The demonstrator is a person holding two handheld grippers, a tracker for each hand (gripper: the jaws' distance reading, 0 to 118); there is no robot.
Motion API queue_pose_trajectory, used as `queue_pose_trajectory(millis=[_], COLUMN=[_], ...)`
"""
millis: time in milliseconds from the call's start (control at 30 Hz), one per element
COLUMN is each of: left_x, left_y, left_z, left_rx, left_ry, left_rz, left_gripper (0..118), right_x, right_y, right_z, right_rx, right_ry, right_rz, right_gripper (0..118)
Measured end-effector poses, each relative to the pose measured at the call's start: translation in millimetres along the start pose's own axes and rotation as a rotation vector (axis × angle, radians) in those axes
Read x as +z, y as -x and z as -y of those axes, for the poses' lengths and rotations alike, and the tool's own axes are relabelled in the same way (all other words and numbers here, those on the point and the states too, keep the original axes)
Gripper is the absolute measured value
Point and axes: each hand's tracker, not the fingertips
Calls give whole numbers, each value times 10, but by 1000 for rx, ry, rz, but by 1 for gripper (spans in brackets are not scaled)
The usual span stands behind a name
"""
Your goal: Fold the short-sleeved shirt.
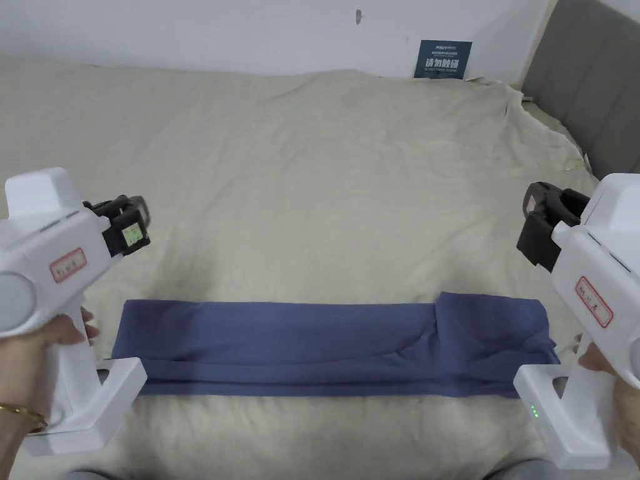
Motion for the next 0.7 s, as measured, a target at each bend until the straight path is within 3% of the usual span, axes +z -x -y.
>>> queue_pose_trajectory(millis=[33,100,367,533,700], left_x=[-58,-153,-621,-782,-899], left_y=[102,276,1091,1479,1608], left_z=[-22,-27,334,728,1019], left_rx=[41,80,283,472,535], left_ry=[35,81,415,472,554], left_rz=[31,58,200,240,227], left_gripper=[87,117,118,118,118], right_x=[-4,-17,-113,-177,-204], right_y=[9,8,57,78,81], right_z=[4,10,78,157,182], right_rx=[17,18,29,33,28], right_ry=[4,12,50,88,113], right_rz=[9,10,30,49,56], right_gripper=[0,0,0,0,0])
